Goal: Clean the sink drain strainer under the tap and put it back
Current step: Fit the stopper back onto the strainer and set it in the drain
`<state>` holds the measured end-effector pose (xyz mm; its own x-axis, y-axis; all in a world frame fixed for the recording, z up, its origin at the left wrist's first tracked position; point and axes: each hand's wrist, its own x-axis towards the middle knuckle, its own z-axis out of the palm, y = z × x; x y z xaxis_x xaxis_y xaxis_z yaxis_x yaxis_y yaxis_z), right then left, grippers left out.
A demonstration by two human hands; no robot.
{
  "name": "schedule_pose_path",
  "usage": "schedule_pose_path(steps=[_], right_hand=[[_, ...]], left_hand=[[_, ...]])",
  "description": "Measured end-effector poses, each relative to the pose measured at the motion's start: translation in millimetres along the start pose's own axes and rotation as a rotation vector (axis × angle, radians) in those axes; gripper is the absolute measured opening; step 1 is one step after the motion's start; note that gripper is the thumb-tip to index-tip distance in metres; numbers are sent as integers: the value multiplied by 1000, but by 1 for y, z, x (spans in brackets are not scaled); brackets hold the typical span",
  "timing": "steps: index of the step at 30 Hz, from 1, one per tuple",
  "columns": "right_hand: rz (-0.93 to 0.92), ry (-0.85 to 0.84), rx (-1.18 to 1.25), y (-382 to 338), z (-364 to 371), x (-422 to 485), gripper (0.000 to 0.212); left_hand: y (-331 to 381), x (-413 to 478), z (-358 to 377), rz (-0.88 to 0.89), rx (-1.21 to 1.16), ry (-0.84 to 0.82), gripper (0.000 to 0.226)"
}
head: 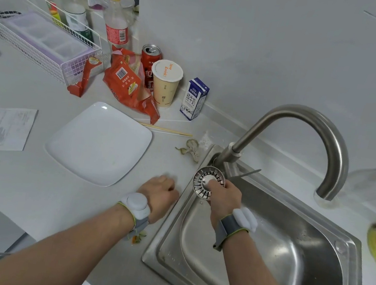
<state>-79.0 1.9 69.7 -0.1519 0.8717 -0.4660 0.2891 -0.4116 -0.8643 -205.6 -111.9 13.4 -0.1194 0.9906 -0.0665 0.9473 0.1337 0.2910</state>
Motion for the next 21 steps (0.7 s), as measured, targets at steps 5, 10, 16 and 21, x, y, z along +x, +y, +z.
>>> schedule_pose_path(steps=[5, 10, 16, 21], right_hand=[[-66, -20, -4, -1, -3, -1, 14], [-245, -5, -72, -2, 1, -7, 13], [-408, -7, -126, -10, 5, -14, 32], [-453, -97, -174, -15, 3, -21, 33]], left_hand=[[8, 4, -12, -197, -304, 188, 19], [41, 11, -54, -541, -992, 438, 11], [55, 17, -64, -543, -1118, 300, 18], [58, 21, -65, -537, -1229, 333, 17]])
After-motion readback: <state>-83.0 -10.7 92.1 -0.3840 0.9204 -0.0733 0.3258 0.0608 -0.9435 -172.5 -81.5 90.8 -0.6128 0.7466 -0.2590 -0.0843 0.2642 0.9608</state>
